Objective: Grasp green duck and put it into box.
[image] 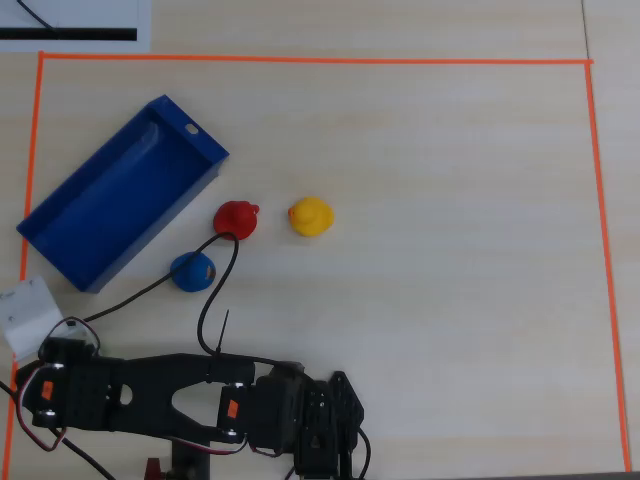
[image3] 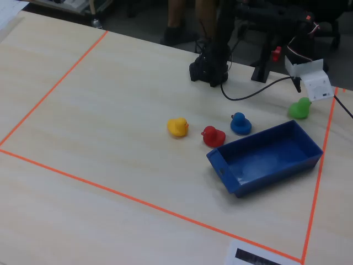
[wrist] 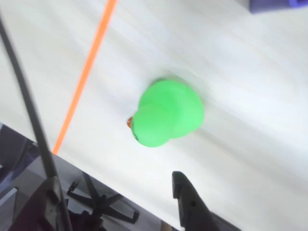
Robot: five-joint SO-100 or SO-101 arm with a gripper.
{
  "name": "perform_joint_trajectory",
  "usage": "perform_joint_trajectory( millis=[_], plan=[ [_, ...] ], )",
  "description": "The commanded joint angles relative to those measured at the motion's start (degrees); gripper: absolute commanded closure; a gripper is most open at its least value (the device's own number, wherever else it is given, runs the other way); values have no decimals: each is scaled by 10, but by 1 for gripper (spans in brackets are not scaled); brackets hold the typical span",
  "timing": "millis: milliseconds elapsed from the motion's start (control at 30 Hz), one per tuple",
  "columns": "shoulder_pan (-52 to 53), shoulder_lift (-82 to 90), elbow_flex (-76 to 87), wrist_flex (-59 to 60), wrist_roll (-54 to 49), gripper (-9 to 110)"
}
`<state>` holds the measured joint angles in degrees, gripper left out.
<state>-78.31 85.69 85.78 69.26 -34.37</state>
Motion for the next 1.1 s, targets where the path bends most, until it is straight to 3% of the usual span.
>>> perform_joint_trajectory(
  millis=[0,1067],
  plan=[
    [4,4,14,-32,5,70],
    [20,-11,144,-187,15,69]
  ],
)
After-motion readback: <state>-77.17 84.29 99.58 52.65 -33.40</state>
